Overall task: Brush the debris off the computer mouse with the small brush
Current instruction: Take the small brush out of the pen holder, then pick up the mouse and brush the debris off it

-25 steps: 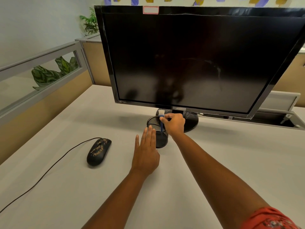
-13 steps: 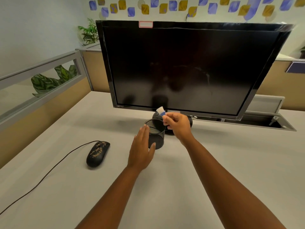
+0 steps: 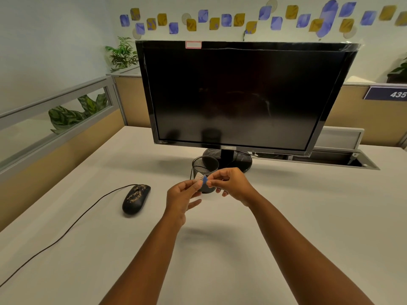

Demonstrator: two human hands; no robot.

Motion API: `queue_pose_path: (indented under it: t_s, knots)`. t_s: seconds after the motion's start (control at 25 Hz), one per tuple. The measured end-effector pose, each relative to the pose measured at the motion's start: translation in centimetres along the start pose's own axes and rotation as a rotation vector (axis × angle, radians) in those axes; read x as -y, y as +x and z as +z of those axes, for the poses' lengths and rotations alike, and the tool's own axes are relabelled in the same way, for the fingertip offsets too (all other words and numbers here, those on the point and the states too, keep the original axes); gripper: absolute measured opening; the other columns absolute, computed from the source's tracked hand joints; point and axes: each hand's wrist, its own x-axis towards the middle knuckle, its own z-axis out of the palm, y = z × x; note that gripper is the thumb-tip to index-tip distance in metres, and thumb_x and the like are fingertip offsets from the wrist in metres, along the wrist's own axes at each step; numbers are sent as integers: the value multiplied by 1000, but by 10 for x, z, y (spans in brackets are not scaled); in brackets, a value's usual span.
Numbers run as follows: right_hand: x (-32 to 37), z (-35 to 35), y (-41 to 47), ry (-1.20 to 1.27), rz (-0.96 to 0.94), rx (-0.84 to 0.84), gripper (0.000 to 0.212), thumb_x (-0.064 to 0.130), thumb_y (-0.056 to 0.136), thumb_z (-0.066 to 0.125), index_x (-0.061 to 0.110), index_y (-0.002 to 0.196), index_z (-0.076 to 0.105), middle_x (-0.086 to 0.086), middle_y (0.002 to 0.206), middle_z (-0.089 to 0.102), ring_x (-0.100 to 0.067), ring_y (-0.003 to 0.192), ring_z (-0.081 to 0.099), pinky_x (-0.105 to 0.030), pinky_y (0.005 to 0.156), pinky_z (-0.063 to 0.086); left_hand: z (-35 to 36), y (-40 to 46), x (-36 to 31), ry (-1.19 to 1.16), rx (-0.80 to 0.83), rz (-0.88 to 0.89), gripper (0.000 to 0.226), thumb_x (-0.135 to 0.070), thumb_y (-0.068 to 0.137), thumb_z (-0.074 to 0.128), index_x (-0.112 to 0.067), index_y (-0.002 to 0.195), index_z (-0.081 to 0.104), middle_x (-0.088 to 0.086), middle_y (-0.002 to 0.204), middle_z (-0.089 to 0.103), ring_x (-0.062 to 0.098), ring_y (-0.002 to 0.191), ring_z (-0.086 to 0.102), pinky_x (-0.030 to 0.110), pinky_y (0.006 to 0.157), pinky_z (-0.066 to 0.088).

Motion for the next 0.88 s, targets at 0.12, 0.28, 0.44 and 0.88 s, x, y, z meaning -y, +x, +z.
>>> queue_pose_path:
  t_s: [0.12, 0.28, 0.44, 0.88]
  knots:
    - [9, 2, -6, -37, 5, 2, 15, 19, 81, 65, 10, 93, 68, -1, 80, 64, -8, 60, 58, -9, 45, 44, -9, -7, 0, -6, 8, -4, 5, -20, 81, 67, -19, 85, 64, 3, 89, 66, 17, 82, 64, 26, 58, 54]
    - [14, 14, -15, -72, -7, 79, 14, 20, 80, 66, 11, 90, 69, 5, 74, 64, -6, 59, 58, -10, 44, 42, -17, -17, 0, 19, 49, -4, 13, -25, 79, 68, -17, 89, 66, 2, 90, 67, 15, 83, 64, 24, 57, 54]
    - [15, 23, -22, -18, 8, 85, 11, 16, 81, 66, 11, 89, 69, 6, 72, 63, -7, 60, 60, -9, 47, 47, -24, -23, 5, -24, -24, -17, 6, -21, 82, 66, -16, 85, 67, 3, 88, 67, 16, 81, 63, 23, 58, 54]
    - [2, 60, -43, 1011, 367, -259, 10, 7, 83, 59, 3, 90, 66, -9, 76, 69, -13, 61, 69, -20, 57, 58, -45, -24, 13, -154, -100, -63, 6, -20, 82, 66, -16, 87, 65, 2, 89, 66, 16, 83, 60, 25, 62, 52]
